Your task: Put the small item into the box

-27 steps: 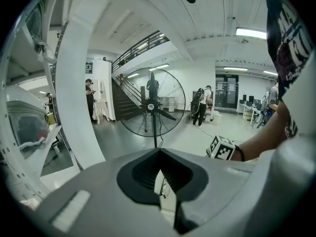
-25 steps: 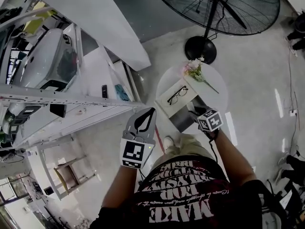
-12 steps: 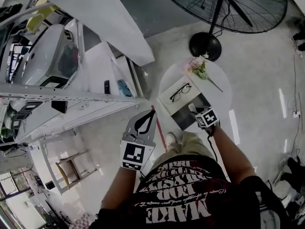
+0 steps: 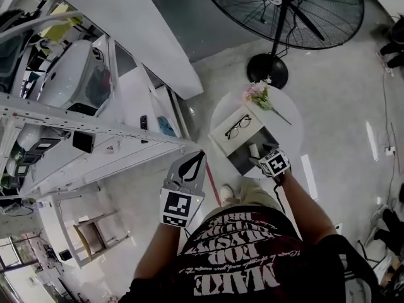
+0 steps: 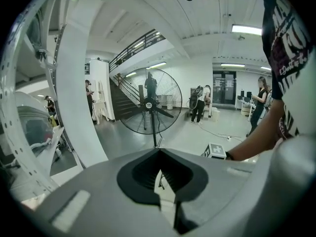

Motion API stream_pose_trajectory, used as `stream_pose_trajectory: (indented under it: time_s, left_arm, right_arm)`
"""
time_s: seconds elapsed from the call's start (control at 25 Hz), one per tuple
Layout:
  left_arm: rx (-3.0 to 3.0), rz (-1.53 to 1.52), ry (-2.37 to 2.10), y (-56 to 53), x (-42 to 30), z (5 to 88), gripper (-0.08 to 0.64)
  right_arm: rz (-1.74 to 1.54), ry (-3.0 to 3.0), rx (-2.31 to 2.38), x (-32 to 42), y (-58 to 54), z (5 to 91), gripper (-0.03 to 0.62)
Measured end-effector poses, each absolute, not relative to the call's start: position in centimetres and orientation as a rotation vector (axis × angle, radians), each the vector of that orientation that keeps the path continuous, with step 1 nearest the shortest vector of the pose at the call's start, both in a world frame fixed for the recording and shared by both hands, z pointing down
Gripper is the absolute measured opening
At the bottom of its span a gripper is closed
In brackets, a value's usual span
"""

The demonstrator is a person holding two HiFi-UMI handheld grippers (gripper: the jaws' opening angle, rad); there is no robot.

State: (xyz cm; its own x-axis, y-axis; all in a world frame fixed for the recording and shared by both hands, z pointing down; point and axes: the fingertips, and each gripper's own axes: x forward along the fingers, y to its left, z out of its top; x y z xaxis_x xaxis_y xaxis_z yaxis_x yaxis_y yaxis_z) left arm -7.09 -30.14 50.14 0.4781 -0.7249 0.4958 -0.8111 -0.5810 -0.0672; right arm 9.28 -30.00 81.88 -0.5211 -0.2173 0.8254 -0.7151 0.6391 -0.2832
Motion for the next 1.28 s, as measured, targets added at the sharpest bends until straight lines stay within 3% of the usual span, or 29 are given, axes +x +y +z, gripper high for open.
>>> stream_pose_trajectory:
  time_s: [0.08,0.28,0.32,0.8,1.28]
  left_arm:
    - [2.557,0.69,-1.323,-29.8,-7.1,49.8,0.0]
    - [2.602,0.671,-1.305,-28.3,-7.2,48.8,0.0]
    - [2.614,0.675,-1.299,-27.9,-7.1,48.7,0.0]
    - [2.623,0.558,-1.251,-23.9,-9.3,47.3,0.0]
    - [2.723,0.453,-1.231,-22.5,-10.0,44.1,0.0]
  right_arm:
    - [0.805,-2.106,0.753,9.3,-29.6,80.0,0.321]
    - [0.718,-2.277,0.897,9.3,-29.5,74.0,0.045]
    - [0.668,-2.311,0.919,9.2,-29.3,72.7,0.031]
    - [0.547,-2.289,1.198,10.1,-26.9,66.3,0.029]
    - [0.374,-2.446,1.355,8.4,-25.0,54.1,0.029]
